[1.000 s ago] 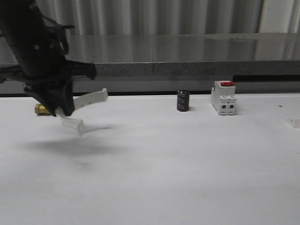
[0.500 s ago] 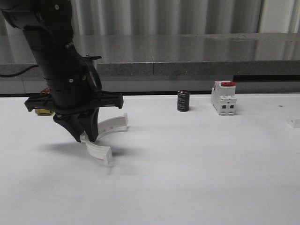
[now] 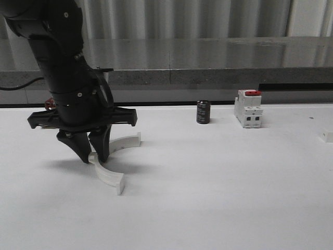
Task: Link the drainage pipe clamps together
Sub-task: 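Set the clamp half down toward the table center, open left gripper, then raise the left gripper away from the clamp half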
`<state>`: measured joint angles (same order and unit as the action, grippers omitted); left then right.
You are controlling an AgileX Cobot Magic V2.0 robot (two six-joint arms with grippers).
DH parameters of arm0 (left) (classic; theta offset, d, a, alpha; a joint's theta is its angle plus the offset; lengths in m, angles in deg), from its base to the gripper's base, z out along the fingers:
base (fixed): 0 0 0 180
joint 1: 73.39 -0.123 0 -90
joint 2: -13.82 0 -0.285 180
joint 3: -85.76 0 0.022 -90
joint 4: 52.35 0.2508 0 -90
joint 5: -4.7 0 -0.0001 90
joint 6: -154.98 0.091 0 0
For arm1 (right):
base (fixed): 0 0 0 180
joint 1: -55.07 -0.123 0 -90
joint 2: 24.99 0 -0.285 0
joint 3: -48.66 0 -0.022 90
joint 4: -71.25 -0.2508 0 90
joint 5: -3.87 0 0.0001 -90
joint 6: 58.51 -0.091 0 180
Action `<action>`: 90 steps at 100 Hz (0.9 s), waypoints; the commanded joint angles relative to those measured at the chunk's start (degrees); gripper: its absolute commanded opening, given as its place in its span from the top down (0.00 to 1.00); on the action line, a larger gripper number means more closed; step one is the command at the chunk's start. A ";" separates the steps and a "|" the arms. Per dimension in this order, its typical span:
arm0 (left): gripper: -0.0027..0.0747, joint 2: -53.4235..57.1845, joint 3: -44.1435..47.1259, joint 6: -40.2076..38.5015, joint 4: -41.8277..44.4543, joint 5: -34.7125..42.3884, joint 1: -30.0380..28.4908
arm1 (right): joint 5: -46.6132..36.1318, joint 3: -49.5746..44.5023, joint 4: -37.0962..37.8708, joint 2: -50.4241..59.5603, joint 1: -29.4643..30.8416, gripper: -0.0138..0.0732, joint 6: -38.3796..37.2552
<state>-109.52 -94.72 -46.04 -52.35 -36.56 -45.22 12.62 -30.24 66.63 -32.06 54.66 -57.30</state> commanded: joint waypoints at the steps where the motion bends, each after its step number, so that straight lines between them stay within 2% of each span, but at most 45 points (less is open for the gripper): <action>1: 0.55 3.06 -1.68 -0.86 0.00 0.33 0.49 | -4.71 1.17 -0.21 0.68 0.31 0.92 0.23; 6: 0.48 3.06 -1.68 -0.86 0.71 0.30 0.49 | -4.71 1.17 -0.21 0.68 0.31 0.92 0.23; 13: 0.43 3.06 -1.68 -0.86 1.47 0.44 0.49 | -4.71 1.17 -0.21 0.68 0.31 0.92 0.23; 33: 0.42 5.49 -1.68 -0.86 4.32 4.22 0.29 | -4.71 1.17 -0.21 0.68 0.31 0.92 0.23; 51: 0.42 12.94 -1.51 -0.86 6.34 6.72 -1.60 | -4.71 1.17 -0.21 0.68 0.31 0.92 0.23; 71: 0.42 24.38 3.19 -0.63 8.82 9.98 -8.01 | -4.71 1.17 -0.21 0.68 0.31 0.92 0.23; 90: 0.42 37.34 13.38 0.87 10.07 14.78 -15.46 | -4.71 1.17 -0.21 0.68 0.31 0.92 0.23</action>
<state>-79.71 -84.18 -46.00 -43.02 -26.55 -57.97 12.62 -30.24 66.63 -32.06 54.66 -57.30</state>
